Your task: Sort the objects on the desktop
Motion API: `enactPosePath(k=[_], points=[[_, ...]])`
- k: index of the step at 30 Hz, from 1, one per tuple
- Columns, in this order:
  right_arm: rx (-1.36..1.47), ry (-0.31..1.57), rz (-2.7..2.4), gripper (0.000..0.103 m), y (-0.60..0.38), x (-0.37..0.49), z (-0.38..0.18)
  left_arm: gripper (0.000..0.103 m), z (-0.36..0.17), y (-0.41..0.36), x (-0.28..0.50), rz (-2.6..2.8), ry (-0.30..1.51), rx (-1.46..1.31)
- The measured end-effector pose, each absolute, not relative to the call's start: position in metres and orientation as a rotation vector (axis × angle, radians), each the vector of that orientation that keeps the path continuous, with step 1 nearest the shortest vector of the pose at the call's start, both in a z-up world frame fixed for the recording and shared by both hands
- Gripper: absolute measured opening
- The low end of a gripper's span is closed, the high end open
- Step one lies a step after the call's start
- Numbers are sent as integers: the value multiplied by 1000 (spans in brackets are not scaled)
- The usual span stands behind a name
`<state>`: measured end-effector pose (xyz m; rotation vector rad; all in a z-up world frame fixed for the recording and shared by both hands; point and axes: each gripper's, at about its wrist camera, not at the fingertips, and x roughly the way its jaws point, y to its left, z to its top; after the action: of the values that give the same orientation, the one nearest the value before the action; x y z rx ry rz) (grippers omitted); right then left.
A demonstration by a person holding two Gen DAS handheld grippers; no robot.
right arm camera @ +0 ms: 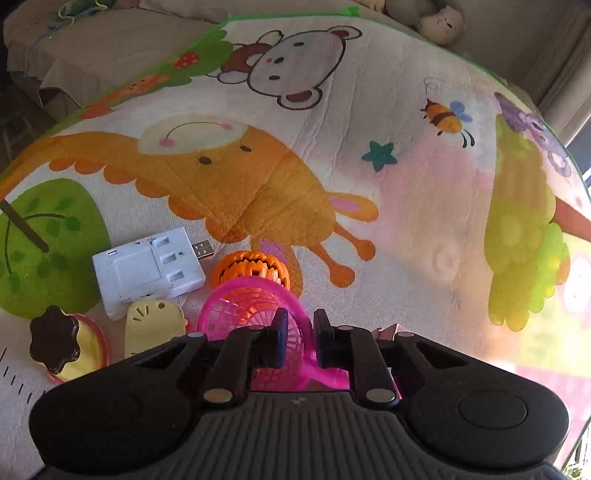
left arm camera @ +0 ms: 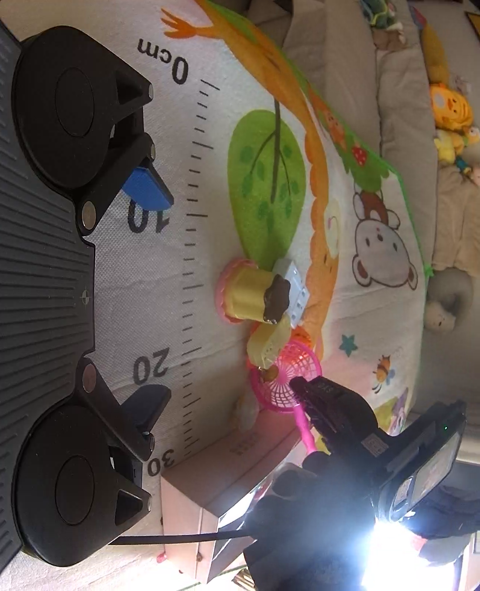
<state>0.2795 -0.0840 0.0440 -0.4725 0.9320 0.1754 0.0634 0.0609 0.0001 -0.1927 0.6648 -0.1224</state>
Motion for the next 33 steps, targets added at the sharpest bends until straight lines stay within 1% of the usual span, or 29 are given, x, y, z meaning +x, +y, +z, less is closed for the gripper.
enactPosePath(k=[3,5,7,9,10,11,15,17,19,21,22,23,28,33], points=[[-429,968,204,12,-82,263,52,103,0,64,63,-135,662,-208],[-380,1013,213,16,-87,250,60,103,1,64,62,-143,661,-211],[-292,1082,252,18,-96,237,65,103,1,65,60,-145,657,-209],[-192,1158,307,16,-106,220,64,103,1,64,60,-145,659,-204],[-161,1187,332,12,-109,210,62,103,2,63,59,-146,659,-199],[-140,1208,359,10,-110,198,59,103,2,62,59,-147,659,-193],[-87,1231,448,13,-113,158,52,103,2,60,55,-152,663,-168],[-69,1213,473,13,-118,139,53,103,1,62,55,-144,667,-170],[-119,1141,474,13,-121,119,54,103,1,63,56,-138,674,-180],[-174,1060,469,22,-125,99,52,103,1,62,57,-134,677,-176],[-188,1040,464,29,-126,92,50,103,1,61,57,-131,679,-168],[-201,1021,458,30,-128,85,47,103,1,60,57,-128,681,-159],[-257,958,407,30,-139,62,27,103,5,59,64,-92,685,-107],[-149,896,287,30,-174,50,21,103,18,60,77,-41,644,-34]])
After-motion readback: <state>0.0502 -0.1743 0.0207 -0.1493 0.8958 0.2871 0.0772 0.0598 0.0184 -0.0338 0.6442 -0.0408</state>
